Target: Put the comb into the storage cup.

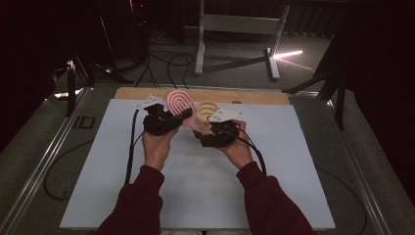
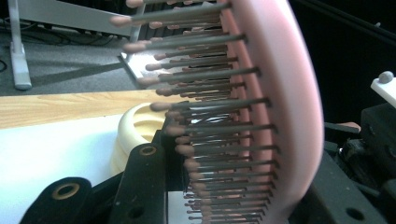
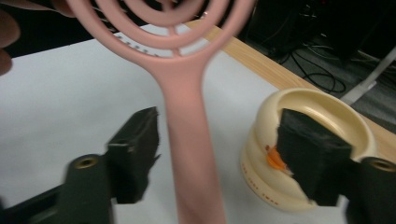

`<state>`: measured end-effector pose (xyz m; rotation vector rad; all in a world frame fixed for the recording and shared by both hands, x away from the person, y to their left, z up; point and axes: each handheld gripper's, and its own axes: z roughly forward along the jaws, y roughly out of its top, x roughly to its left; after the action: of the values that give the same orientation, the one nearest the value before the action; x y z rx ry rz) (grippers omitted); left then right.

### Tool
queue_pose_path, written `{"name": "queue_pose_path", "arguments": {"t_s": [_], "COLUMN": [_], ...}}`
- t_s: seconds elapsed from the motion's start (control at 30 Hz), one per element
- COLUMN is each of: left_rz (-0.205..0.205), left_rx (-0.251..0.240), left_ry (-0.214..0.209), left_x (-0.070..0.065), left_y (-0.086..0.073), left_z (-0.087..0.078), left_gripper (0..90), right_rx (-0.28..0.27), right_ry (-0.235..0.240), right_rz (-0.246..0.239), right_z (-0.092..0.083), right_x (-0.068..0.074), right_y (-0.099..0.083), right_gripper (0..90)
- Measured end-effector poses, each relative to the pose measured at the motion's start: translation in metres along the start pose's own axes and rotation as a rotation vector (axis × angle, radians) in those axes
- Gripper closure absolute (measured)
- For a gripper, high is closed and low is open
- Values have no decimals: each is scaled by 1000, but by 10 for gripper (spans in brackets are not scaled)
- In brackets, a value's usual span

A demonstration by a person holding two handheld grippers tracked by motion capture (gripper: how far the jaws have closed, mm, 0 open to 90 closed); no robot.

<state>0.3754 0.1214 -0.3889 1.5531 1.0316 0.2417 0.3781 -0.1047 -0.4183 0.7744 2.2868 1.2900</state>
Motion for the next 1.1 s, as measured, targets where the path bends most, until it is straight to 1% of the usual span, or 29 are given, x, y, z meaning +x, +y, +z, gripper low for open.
{"name": "queue_pose_path", "arguments": {"t_s": [0.1, 0.23, 0.33, 0.4, 0.43, 0.6, 0.63, 0.67, 0.73, 0.83, 0.87, 0.93, 0.97, 1.0, 1.1], "left_rz": [-3, -8, -7, -8, -7, -5, -7, -7, -4, -5, -5, -9, -8, -9, -6], "left_rx": [-9, -18, -15, -14, -14, -17, -20, -20, -16, -18, -18, -20, -19, -18, -16], "left_ry": [3, -1, 0, 5, 6, 10, 10, 11, 16, 19, 19, 18, 17, 18, 20], "left_x": [1, 2, 3, 4, 5, 6, 7, 8, 9, 10, 10, 11, 12, 12, 14], "left_y": [1, 2, 3, 3, 4, 6, 7, 7, 7, 8, 8, 9, 9, 10, 12], "left_z": [-2, -3, -4, -5, -5, -7, -8, -8, -9, -9, -10, -10, -10, -10, -11], "left_gripper": [636, 636, 636, 636, 636, 636, 636, 636, 636, 636, 636, 636, 636, 636, 636], "right_rx": [-5, -2, -1, -2, -4, -11, -16, -23, -27, -28, -30, -20, -19, -26, -42], "right_ry": [-3, -16, -20, -36, -40, -58, -71, -75, -95, -111, -115, -137, -146, -151, -164], "right_rz": [37, 53, 54, 38, 53, 46, 38, 46, 38, 43, 49, 45, 56, 56, 75], "right_z": [-3, -9, -11, -18, -21, -28, -32, -38, -44, -51, -53, -56, -59, -61, -71], "right_x": [-5, -9, -9, -10, -10, -12, -12, -10, -9, -10, -11, -13, -13, -15, -19], "right_y": [-3, -9, -11, -18, -20, -25, -29, -36, -44, -56, -59, -64, -66, -68, -74], "right_gripper": [193, 129, 123, 114, 114, 115, 116, 116, 116, 115, 116, 116, 116, 116, 115]}}
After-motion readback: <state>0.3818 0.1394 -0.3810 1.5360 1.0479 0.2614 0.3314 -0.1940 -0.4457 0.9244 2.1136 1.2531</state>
